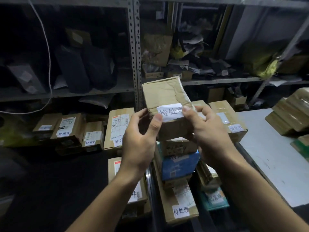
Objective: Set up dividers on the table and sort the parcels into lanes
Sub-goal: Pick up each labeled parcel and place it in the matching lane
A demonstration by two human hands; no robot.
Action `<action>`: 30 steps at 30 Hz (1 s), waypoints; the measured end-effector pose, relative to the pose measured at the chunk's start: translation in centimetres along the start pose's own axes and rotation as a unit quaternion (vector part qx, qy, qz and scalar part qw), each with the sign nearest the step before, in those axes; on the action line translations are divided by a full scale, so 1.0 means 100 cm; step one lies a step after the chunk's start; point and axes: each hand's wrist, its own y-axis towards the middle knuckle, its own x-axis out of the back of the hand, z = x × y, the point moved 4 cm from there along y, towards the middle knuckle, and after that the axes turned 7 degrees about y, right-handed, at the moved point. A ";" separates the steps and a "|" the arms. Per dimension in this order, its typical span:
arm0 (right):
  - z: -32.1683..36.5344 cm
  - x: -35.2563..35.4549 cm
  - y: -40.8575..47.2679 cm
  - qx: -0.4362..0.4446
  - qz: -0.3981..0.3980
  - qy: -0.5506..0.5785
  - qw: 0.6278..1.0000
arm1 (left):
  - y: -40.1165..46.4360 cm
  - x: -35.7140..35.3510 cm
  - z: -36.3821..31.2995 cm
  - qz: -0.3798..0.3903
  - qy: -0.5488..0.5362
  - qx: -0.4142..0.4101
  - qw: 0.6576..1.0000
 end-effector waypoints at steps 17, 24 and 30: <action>-0.004 0.044 0.050 -0.036 0.021 -0.194 0.980 | 0.031 -0.045 0.024 -0.006 0.069 0.029 0.997; -0.014 0.051 0.055 -0.058 0.042 -0.228 0.971 | 0.033 -0.046 0.030 -0.013 0.103 0.030 0.994; -0.016 0.052 0.058 -0.072 0.053 -0.212 0.973 | 0.035 -0.051 0.030 -0.021 0.109 0.030 0.993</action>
